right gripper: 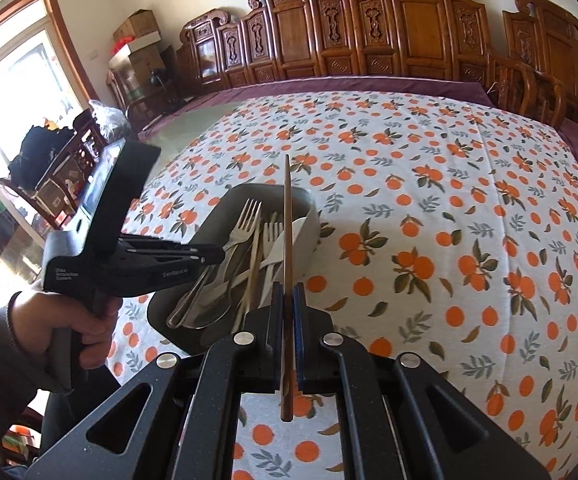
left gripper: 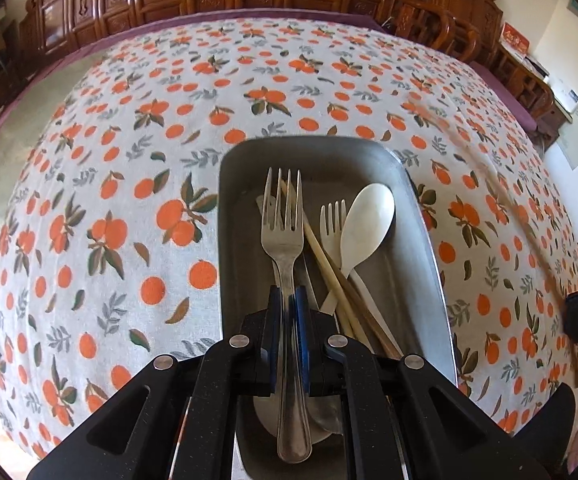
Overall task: Organize utensils
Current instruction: 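Carry the metal fork into the grey tray and open the left gripper, then lower the held chopstick into the tray and open the right gripper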
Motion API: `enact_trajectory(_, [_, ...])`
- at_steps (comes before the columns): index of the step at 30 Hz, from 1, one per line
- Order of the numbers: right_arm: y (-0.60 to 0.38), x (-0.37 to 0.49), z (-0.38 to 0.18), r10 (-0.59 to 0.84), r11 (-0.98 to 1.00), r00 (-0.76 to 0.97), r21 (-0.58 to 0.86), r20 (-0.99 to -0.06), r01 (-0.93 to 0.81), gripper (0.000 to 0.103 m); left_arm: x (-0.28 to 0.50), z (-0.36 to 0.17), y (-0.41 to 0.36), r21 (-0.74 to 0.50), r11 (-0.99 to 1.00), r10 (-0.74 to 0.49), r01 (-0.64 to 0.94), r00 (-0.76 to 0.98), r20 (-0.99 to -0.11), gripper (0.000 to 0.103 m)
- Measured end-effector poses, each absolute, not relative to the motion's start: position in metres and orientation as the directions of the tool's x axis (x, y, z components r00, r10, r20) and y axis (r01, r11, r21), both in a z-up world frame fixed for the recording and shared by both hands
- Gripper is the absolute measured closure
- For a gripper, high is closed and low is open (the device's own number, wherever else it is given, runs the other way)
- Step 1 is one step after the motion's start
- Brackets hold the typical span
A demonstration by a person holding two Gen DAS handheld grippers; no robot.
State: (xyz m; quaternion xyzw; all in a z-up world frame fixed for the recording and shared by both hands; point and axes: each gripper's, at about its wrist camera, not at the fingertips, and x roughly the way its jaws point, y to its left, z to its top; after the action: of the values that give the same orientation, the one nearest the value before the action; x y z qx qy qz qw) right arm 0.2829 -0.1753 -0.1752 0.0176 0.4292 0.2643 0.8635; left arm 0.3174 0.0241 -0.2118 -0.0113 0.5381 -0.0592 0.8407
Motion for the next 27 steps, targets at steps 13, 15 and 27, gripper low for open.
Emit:
enact_trajectory(13, [-0.120, 0.299, -0.207, 0.480, 0.853, 0.412, 0.302, -0.774, -0.426, 0.097, 0.275, -0.171, 0.055, -0.095, 0.993, -0.115, 0.066, 0.489, -0.865, 0.096])
enact_trajectory(15, [-0.113, 0.303, -0.214, 0.481, 0.855, 0.402, 0.315, -0.779, -0.413, 0.097, 0.269, -0.167, 0.059, -0.098, 0.993, -0.116, 0.063, 0.497, -0.860, 0.096])
enact_trajectory(27, [-0.101, 0.306, -0.218, 0.484, 0.848, 0.422, 0.290, -0.767, -0.444, 0.094, 0.241, -0.137, 0.072, -0.092, 0.995, -0.104, 0.049, 0.551, -0.828, 0.081])
